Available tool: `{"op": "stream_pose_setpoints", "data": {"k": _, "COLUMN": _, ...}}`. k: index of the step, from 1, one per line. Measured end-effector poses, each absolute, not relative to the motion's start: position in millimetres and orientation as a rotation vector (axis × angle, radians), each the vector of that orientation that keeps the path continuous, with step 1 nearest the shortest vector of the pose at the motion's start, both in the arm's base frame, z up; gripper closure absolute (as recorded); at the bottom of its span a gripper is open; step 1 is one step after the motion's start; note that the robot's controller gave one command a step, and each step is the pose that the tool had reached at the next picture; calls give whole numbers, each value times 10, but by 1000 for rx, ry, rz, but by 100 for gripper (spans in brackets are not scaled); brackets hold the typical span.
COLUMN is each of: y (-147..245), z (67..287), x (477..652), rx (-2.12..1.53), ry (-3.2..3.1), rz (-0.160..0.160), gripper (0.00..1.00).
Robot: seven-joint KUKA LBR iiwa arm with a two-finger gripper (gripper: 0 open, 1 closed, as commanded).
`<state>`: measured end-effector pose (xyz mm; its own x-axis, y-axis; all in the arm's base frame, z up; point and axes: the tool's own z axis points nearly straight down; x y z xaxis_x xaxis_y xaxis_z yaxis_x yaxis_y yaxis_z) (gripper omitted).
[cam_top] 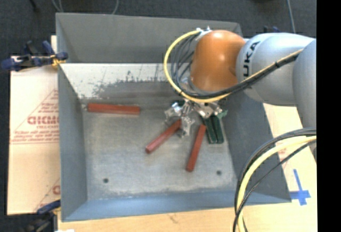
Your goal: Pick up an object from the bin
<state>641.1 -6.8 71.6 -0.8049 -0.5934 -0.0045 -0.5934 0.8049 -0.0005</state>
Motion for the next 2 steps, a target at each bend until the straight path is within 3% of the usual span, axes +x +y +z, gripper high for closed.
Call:
{"op": "stream_pose_setpoints", "data": {"k": 1, "y": -49, "z": 2252, "x": 6281, "rx": -1037, "ry": 2952, "rz": -7, "gripper": 100}}
{"op": "stream_pose_setpoints", "data": {"k": 2, "y": -42, "z": 2198, "x": 6269, "rx": -1037, "ry": 2960, "rz": 1, "gripper": 0}}
